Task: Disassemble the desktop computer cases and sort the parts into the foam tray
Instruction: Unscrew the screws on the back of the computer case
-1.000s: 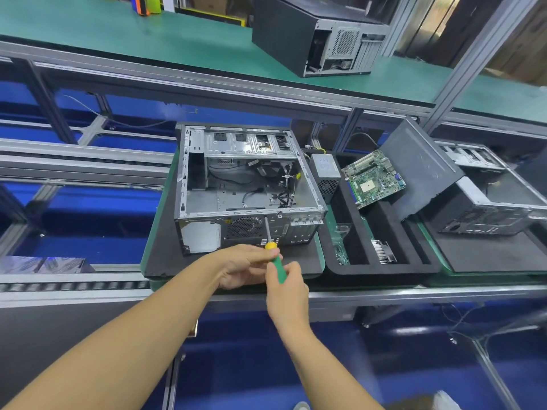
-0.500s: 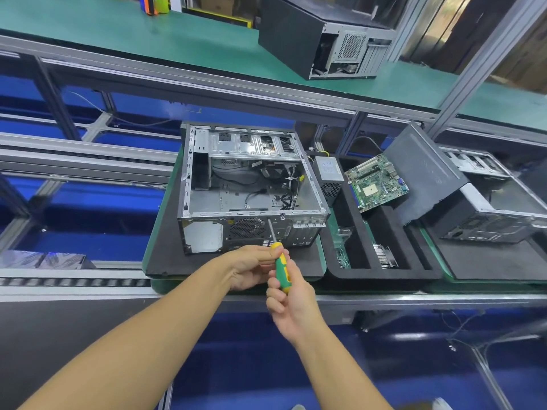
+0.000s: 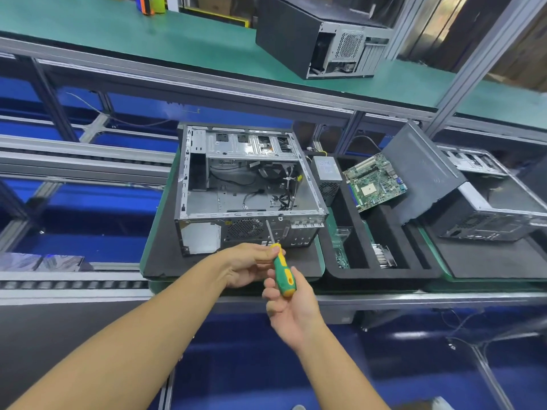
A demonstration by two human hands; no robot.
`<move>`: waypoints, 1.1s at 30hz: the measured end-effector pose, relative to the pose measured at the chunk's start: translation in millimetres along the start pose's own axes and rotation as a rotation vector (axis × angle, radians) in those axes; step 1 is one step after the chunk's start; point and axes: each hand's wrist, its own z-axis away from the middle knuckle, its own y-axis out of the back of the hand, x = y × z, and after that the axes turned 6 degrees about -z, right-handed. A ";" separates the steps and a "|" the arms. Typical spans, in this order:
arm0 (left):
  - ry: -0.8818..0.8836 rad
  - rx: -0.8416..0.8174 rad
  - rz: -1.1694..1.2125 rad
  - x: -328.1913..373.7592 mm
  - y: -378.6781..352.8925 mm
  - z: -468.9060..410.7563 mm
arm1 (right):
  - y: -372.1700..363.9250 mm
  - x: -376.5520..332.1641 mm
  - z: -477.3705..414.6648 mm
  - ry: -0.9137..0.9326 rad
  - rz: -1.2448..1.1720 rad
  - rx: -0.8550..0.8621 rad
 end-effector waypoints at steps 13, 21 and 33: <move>0.028 0.106 -0.047 3.5 -5.5 -12.4 | 14.6 18.0 -10.6 0.867 1.201 0.231; -0.033 -0.047 0.121 -2.9 -1.5 -7.2 | 6.6 5.8 -8.6 0.122 0.181 0.031; 0.031 -0.020 -0.022 -5.7 3.3 -13.2 | 10.6 9.6 -4.1 0.569 0.794 0.153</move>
